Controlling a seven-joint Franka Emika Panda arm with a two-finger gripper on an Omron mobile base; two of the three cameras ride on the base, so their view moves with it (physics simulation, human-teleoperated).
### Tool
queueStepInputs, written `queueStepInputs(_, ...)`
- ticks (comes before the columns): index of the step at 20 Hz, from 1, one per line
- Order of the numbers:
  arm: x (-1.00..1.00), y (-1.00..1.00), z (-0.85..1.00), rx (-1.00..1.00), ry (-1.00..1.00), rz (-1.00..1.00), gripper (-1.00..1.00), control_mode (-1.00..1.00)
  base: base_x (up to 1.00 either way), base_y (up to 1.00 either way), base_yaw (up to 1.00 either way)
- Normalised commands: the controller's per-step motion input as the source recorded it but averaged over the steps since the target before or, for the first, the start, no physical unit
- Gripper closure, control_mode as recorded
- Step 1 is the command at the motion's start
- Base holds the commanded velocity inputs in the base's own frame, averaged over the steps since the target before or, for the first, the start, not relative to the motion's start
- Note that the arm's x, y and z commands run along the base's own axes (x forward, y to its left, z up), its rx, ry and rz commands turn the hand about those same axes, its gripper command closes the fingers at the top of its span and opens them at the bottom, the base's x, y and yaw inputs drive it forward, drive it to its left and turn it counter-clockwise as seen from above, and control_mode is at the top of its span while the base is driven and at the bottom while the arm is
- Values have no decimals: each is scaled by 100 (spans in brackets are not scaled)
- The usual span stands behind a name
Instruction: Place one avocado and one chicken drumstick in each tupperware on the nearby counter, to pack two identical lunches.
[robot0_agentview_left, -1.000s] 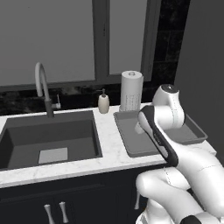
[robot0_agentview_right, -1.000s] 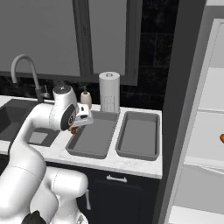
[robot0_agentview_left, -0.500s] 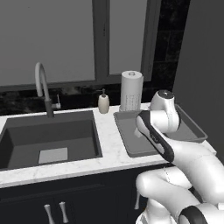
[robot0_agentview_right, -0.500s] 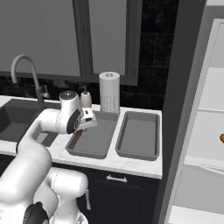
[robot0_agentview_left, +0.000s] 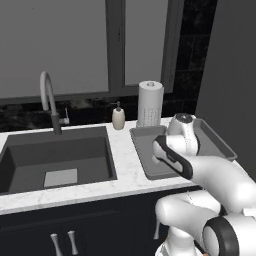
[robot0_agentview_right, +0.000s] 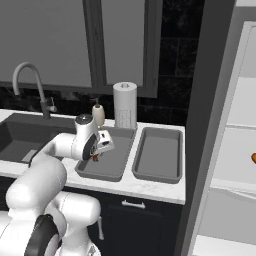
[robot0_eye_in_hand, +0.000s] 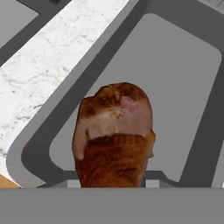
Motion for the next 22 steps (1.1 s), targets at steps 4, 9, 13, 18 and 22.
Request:
queueStepInputs(4,19,0,-37,-4,0,0,100,-100,0,0,0)
queueStepInputs(9,14,0,-24,-1,0,0,100,-100,0,0,0)
queueStepInputs(13,10,0,-17,0,0,0,100,-100,0,0,0)
queueStepInputs(18,11,0,-19,0,0,0,100,-100,0,0,0)
queueStepInputs(22,13,0,-18,0,0,0,100,-100,0,0,0)
